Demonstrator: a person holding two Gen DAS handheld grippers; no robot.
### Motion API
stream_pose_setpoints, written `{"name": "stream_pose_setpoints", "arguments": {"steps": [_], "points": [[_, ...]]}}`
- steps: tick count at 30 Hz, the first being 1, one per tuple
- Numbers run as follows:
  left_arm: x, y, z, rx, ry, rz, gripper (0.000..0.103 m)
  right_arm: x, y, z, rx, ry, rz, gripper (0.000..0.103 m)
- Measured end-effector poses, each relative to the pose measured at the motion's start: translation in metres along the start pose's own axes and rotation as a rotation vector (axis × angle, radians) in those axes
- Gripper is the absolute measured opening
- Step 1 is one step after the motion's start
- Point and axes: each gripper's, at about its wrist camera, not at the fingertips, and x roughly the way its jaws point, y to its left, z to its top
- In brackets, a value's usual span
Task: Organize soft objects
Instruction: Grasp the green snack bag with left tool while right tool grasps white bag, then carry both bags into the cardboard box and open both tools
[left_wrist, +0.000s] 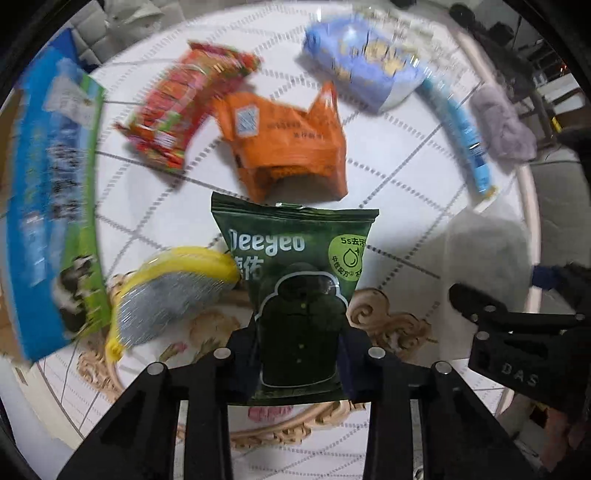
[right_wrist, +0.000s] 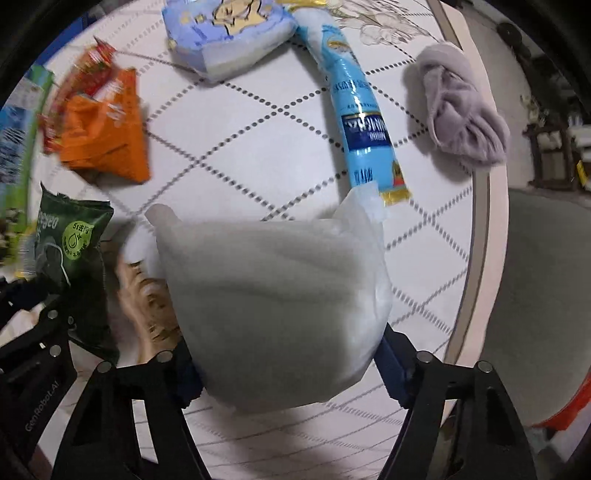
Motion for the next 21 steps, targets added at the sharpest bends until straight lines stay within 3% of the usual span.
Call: {"name": "stream_pose_setpoints", "arguments": {"steps": [4,7,10,11,16,21], "points": [[-0.059,0.014,-0.015,-0.043,-0.091,-0.064,0.03,-0.035,0.002,-0.016,0.016,-0.058,0.083,0.076],[-0.119,0.047,-0.021,-0.076,-0.173,-0.095,0.03,-0.069,0.02,-0.023,-0.008,-0.119,0.138,0.076],[-0.168,0.095,-0.021,-0.115,-0.237,-0.107,0.031,-0.121,0.056,-0.026,-0.047,-0.198,0.195,0.076],[-0.18,0.114,-0.021,-0.133,-0.246,-0.108,0.031,-0.143,0.087,-0.022,-0.068,-0.231,0.225,0.076],[-0.201,0.229,-0.006,-0.249,-0.265,-0.076,0.031,-0.19,0.197,-0.006,-0.12,-0.285,0.329,0.076],[-0.163,0.343,0.027,-0.354,-0.172,-0.117,0.031,-0.166,0.314,0.055,-0.13,-0.266,0.316,0.076]]}}
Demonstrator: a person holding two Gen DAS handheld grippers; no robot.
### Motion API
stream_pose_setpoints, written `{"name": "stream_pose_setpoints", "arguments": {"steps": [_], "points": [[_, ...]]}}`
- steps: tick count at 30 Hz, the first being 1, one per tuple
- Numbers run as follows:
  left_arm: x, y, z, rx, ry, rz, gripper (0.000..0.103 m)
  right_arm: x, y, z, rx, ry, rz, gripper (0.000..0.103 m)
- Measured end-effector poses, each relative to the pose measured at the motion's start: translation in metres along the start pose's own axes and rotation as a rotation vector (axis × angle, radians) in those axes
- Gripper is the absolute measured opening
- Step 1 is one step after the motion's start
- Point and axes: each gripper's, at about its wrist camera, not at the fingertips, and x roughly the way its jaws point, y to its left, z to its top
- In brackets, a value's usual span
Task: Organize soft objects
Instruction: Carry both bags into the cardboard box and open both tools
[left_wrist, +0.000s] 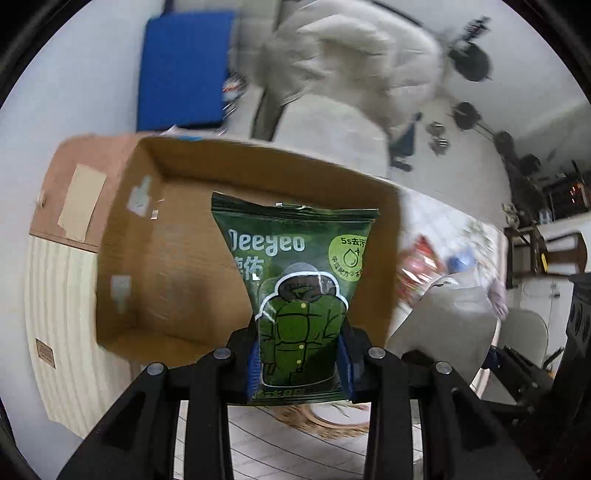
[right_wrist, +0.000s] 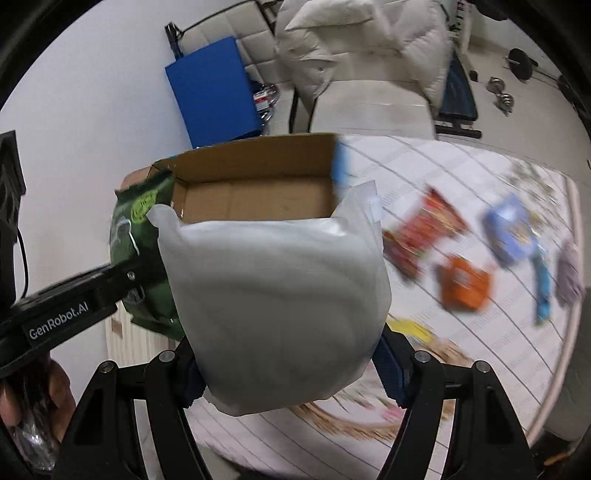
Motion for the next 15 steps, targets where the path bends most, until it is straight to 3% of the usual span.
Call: {"name": "stream_pose_setpoints", "arguments": {"steps": [4,7,15], "points": [[0.047,0.05,0.04,-0.034,0.092,-0.009,0.031,0.066,0.055,0.039,0.011,0.066,-0.034,0.076],[0.079,0.074,0.056,-0.05,0.154,-0.019,0.031,0.115,0.071,0.06,0.022,0.107,-0.078,0.076],[0.137,0.08,0.079,0.015,0.263,-0.031,0.031,0.185,0.082,0.087,0.013,0.154,-0.2,0.077]]}}
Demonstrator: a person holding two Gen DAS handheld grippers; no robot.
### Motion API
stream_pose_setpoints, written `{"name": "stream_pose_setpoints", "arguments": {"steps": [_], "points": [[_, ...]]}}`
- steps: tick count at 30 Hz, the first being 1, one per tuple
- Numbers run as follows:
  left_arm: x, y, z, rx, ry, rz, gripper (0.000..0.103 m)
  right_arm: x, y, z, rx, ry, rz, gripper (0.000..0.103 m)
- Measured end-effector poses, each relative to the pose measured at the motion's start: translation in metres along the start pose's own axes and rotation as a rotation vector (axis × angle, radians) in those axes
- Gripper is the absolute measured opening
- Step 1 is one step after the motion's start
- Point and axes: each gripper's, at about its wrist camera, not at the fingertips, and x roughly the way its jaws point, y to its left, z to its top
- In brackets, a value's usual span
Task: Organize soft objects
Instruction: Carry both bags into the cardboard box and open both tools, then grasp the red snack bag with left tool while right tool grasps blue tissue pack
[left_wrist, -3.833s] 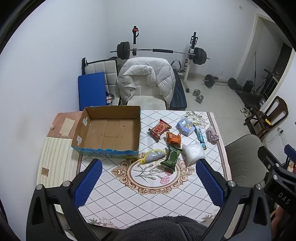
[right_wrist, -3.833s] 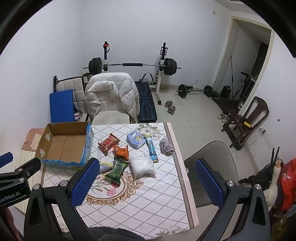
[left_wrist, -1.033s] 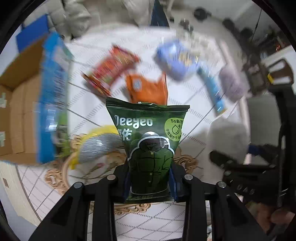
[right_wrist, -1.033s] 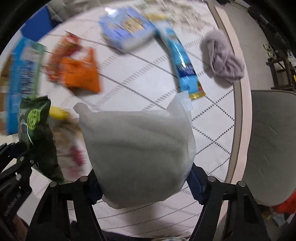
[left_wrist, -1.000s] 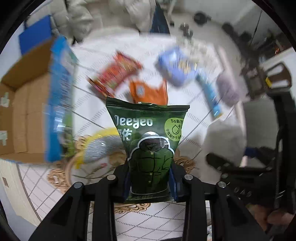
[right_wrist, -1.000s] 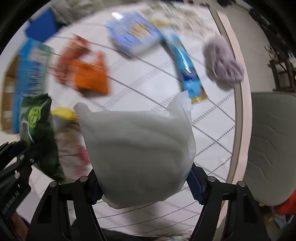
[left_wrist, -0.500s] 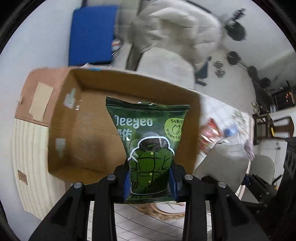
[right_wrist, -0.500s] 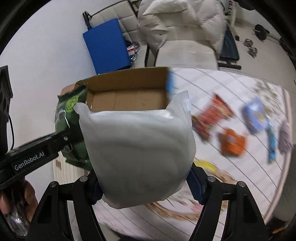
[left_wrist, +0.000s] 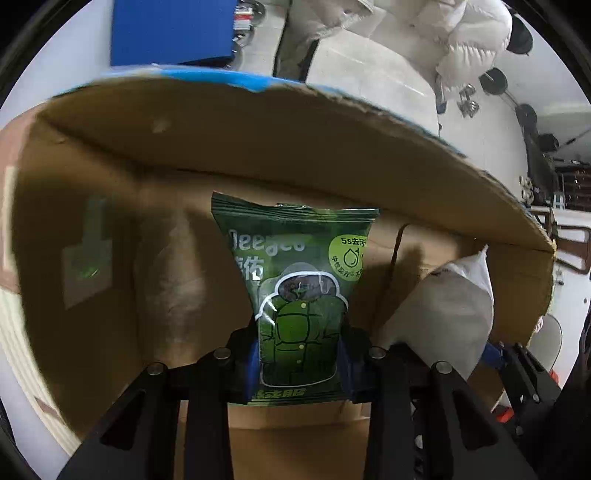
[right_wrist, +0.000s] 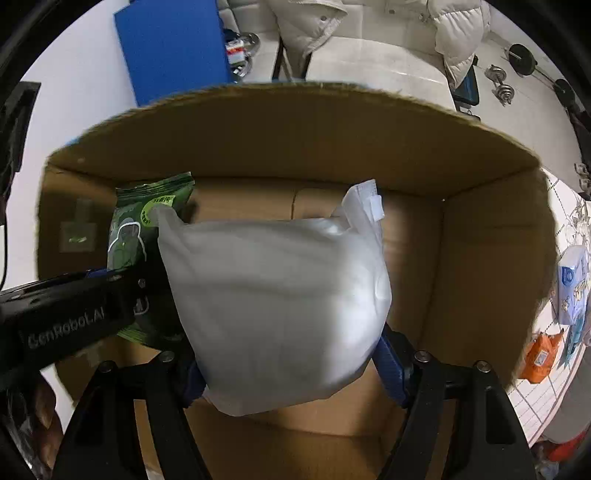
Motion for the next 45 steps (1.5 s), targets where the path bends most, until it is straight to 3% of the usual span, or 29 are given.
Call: {"name": "stream_pose_setpoints", "arguments": {"steps": [4,7,11,13,15,17,25,30,34,41,45], "points": [[0.012,-0.001,0.005,0.028,0.036,-0.004,0.032,0.012,0.008,0.007,-0.015,0.01,-0.034,0.08],[0.016,-0.001,0.006,0.035,0.071,-0.004,0.039,0.019,0.013,0.009,-0.035,0.026,-0.035,0.086],[0.007,-0.005,0.009,0.057,0.033,0.022,0.075,0.016,0.019,0.006,-0.05,0.028,-0.022,0.097],[-0.004,-0.008,0.004,0.068,0.007,0.039,0.083,0.01,0.021,0.003,-0.056,0.016,-0.028,0.103],[-0.015,-0.009,-0.002,0.075,-0.011,0.046,0.086,0.001,0.023,-0.006,-0.055,0.015,-0.002,0.103],[-0.028,-0.01,-0.013,0.089,-0.048,0.066,0.096,-0.01,0.023,-0.018,-0.049,0.003,0.015,0.103],[-0.078,-0.007,-0.077,0.088,-0.251,0.119,0.098,-0.055,0.011,-0.061,-0.029,-0.075,-0.005,0.103],[-0.101,-0.001,-0.105,0.058,-0.307,0.089,0.098,-0.088,-0.005,-0.099,-0.033,-0.143,-0.01,0.103],[-0.118,-0.004,-0.133,0.039,-0.337,0.079,0.098,-0.115,0.003,-0.12,-0.033,-0.19,0.003,0.103],[-0.143,-0.036,-0.162,0.054,-0.386,0.085,0.099,-0.152,-0.004,-0.15,-0.024,-0.234,0.08,0.103],[-0.155,-0.082,-0.166,0.132,-0.423,0.133,0.099,-0.177,-0.041,-0.157,0.03,-0.269,0.119,0.103]]}}
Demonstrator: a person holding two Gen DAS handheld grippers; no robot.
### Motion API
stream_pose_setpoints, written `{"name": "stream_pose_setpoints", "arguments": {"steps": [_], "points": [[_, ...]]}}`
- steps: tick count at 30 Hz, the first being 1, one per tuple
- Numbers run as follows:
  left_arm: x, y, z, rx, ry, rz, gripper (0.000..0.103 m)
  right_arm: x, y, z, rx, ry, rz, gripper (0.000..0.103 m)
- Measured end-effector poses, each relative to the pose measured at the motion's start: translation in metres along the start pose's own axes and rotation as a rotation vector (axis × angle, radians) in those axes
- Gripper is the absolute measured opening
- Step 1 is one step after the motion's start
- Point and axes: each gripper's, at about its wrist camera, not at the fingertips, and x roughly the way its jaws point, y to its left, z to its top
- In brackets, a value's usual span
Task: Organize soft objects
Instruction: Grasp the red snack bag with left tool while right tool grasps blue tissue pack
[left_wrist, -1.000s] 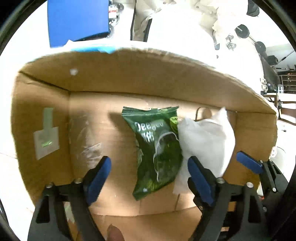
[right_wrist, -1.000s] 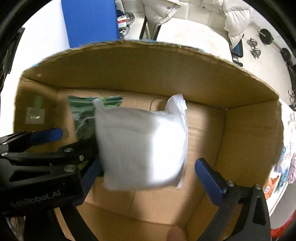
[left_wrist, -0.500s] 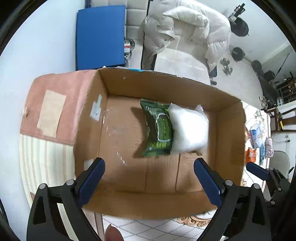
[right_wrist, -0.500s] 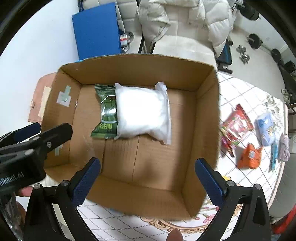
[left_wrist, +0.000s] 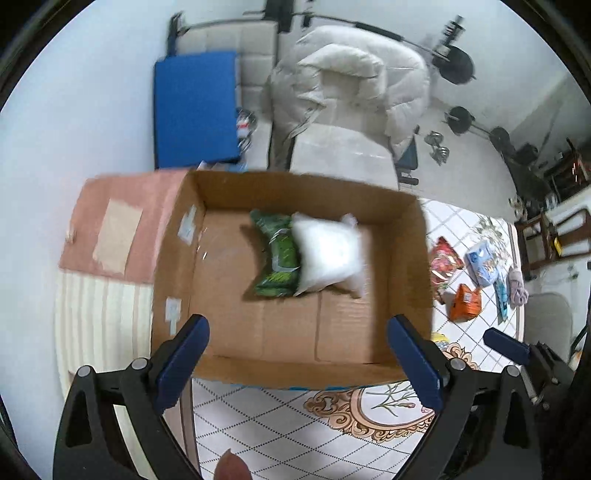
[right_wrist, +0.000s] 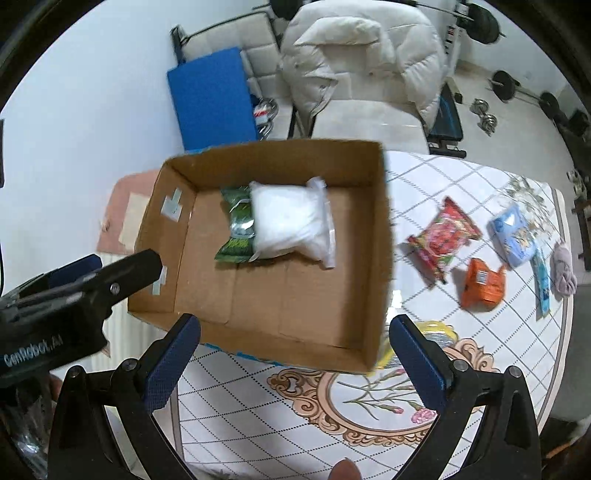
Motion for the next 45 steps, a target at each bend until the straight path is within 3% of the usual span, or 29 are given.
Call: {"name": "stream_pose_setpoints", "arguments": {"steps": [4,8,14,18,23,24,25,26,27,29,32,34,37,39,41,45], "points": [[-0.004,-0.07,0.021,0.144,-0.031,0.038,0.099,-0.025,-0.056,0.007,0.083,-0.023,0.0,0.103],[0.022,-0.148,0.05,0.307,-0.004,0.026,0.099,-0.036,-0.147,0.025,0.137,-0.006,-0.092,0.103],[0.123,-0.256,0.081,0.546,0.168,0.04,0.099,0.004,-0.279,0.068,0.116,0.117,-0.204,0.103],[0.204,-0.303,0.072,0.678,0.34,0.064,0.099,0.043,-0.335,0.091,0.082,0.208,-0.184,0.103],[0.28,-0.321,0.052,0.748,0.484,0.145,0.099,0.093,-0.361,0.109,-0.004,0.283,-0.193,0.103],[0.289,-0.321,0.049,0.744,0.503,0.146,0.098,0.105,-0.364,0.112,-0.033,0.302,-0.203,0.103],[0.298,-0.321,0.047,0.725,0.524,0.143,0.09,0.115,-0.366,0.113,-0.048,0.319,-0.202,0.103],[0.305,-0.318,0.046,0.685,0.551,0.131,0.066,0.124,-0.368,0.115,-0.059,0.343,-0.186,0.103],[0.309,-0.314,0.046,0.639,0.575,0.116,0.058,0.132,-0.369,0.115,-0.07,0.364,-0.178,0.103],[0.307,-0.306,0.054,0.526,0.572,0.085,0.051,0.145,-0.369,0.116,-0.097,0.394,-0.189,0.103],[0.301,-0.289,0.063,0.354,0.552,0.053,0.05,0.158,-0.368,0.117,-0.121,0.424,-0.195,0.103],[0.299,-0.282,0.063,0.283,0.536,0.042,0.05,0.166,-0.366,0.118,-0.123,0.445,-0.204,0.093],[0.3,-0.278,0.058,0.244,0.534,0.039,0.05,0.171,-0.364,0.122,-0.086,0.458,-0.229,0.081],[0.299,-0.277,0.052,0.234,0.524,0.034,0.052,0.17,-0.37,0.129,0.015,0.486,-0.164,0.073],[0.298,-0.277,0.048,0.24,0.516,0.032,0.054,0.166,-0.372,0.137,0.091,0.478,-0.071,0.073],[0.296,-0.275,0.041,0.234,0.511,0.023,0.058,0.171,-0.371,0.14,0.063,0.48,-0.105,0.076]]}}
